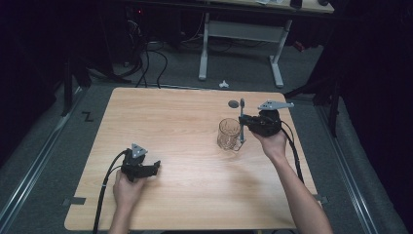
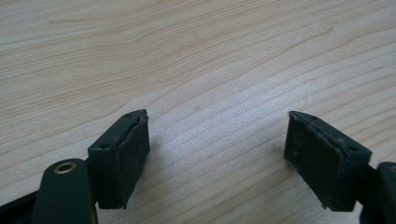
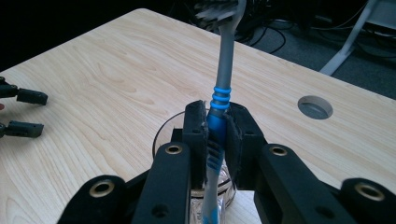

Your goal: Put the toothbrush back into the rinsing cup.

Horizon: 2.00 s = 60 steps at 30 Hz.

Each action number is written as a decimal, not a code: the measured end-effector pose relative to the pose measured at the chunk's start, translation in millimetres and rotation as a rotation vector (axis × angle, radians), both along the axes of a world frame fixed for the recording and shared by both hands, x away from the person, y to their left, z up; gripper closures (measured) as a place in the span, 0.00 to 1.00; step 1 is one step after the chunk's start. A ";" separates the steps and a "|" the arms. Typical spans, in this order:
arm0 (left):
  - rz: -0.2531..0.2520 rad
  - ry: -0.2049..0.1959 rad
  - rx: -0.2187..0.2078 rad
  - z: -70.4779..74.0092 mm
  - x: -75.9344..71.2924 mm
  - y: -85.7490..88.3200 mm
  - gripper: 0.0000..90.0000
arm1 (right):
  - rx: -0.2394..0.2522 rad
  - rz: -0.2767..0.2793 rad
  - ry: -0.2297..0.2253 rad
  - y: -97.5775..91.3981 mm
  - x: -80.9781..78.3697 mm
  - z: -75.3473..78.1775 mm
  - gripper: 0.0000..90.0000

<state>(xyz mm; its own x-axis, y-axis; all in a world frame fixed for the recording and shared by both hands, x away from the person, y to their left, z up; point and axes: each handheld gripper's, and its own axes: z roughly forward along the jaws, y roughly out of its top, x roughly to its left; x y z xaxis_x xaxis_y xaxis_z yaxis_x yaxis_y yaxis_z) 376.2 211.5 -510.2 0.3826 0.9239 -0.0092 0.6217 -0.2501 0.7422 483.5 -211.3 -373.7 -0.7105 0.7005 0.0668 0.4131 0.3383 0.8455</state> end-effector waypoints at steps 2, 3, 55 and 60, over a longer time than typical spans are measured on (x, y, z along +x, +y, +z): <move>0.000 0.000 0.000 0.0 0.0 0.0 0.25 | -0.001 -0.001 0.002 -0.7 -0.5 -0.7 0.89; 0.000 0.000 0.000 0.0 0.0 0.0 0.25 | -0.001 -0.001 0.000 -1.1 -0.6 -1.1 0.88; 0.000 0.000 0.000 0.0 0.0 0.0 0.25 | -0.019 -0.009 0.028 -10.0 -10.4 -18.4 0.88; 0.000 0.000 0.000 0.0 0.0 0.0 0.25 | -0.021 -0.011 0.033 -10.1 -10.5 -20.5 0.88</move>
<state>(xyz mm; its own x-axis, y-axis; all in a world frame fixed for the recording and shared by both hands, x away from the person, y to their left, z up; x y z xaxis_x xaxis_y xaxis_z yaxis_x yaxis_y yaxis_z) 376.2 211.5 -510.2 0.3827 0.9238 -0.0094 0.6216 -0.2500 0.7423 473.0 -221.4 -394.2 -0.7006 0.7096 0.0751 0.4442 0.3513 0.8242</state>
